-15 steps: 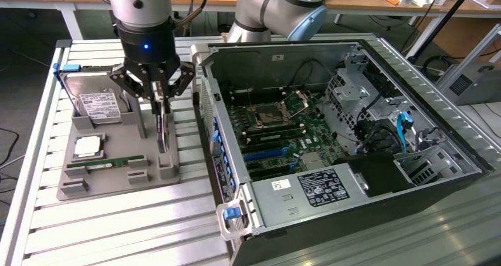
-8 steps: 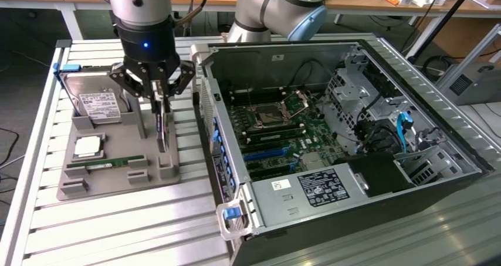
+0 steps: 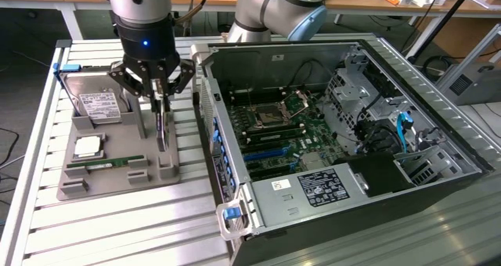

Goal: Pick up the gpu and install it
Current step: 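Pick up the gpu and move the gpu toward the slot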

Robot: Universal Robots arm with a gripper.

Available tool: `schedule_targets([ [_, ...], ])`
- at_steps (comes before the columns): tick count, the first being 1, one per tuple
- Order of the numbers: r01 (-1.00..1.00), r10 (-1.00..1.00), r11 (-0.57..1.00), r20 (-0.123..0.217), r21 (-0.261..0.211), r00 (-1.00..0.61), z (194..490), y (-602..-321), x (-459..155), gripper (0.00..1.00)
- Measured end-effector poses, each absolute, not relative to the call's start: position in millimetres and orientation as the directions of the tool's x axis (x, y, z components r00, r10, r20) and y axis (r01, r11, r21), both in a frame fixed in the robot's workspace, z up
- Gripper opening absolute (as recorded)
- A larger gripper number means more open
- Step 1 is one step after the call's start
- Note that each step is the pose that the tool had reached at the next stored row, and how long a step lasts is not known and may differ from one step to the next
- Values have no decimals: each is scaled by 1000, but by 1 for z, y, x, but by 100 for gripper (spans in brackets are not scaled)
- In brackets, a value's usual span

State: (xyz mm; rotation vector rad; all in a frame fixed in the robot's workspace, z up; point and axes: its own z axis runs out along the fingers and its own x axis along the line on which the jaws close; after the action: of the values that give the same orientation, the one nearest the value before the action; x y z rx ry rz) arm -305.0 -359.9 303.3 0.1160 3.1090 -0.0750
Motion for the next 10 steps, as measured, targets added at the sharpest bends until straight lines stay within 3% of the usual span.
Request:
schedule_targets([
  [10, 75, 74, 996, -31, -47, -997, 307, -360, -305, 27],
])
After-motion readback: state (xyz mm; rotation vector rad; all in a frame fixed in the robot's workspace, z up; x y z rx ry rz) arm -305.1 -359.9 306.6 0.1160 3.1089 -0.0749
